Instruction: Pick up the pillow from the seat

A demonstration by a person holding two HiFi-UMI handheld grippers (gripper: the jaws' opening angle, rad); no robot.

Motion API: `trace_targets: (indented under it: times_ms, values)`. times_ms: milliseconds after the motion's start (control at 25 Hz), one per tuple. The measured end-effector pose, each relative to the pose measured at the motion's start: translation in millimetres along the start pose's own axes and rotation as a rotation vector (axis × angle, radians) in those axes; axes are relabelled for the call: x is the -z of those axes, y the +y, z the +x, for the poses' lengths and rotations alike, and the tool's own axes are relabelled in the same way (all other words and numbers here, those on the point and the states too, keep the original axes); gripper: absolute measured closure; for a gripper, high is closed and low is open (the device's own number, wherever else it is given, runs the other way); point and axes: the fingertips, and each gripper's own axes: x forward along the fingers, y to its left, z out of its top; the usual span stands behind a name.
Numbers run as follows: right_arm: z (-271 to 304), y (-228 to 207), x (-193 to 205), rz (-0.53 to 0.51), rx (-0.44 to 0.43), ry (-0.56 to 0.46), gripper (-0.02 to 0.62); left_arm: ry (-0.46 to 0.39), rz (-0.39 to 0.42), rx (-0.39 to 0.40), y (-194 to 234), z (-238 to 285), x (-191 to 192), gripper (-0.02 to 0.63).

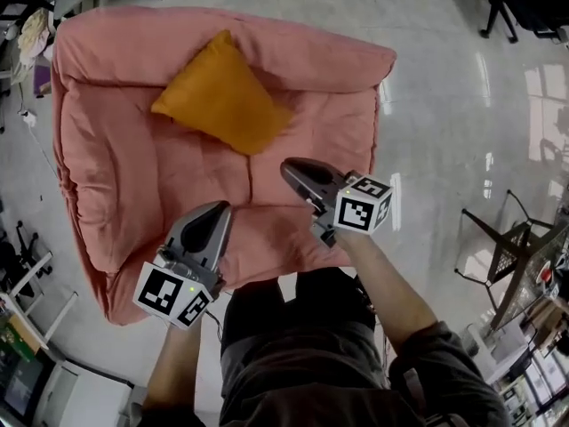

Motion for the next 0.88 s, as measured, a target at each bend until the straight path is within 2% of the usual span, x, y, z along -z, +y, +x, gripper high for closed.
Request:
trace_targets:
  times_ms: [120, 200, 320, 560, 880]
  values:
    - [16.3, -31.9, 16.5, 0.048, 0.005, -0.007, 0.566, 0.035, -0.012, 0.013, 16.8, 14.1, 15.4, 0.595]
    - [25.1, -53.2, 28.7, 0.093, 0.015, -0.012, 0.492, 0.055, -0.02, 0.018, 26.1, 22.1, 22.1, 0.595]
    - [38.5, -84.1, 36.6, 0.151, 0.026, -0.039, 0.468, 0.063, -0.026, 0.022, 38.2, 34.0, 25.9, 0.595]
    - [62.0, -134.9, 53.0, 0.194, 0.013, -0.08, 0.411, 0.099, -0.049, 0.036, 53.3, 47.3, 44.3, 0.595]
    - [87.3, -176.2, 84.4, 0.27, -0.027, -0.064, 0.333, 0.135, -0.071, 0.043, 63.5, 53.3, 64.7, 0.595]
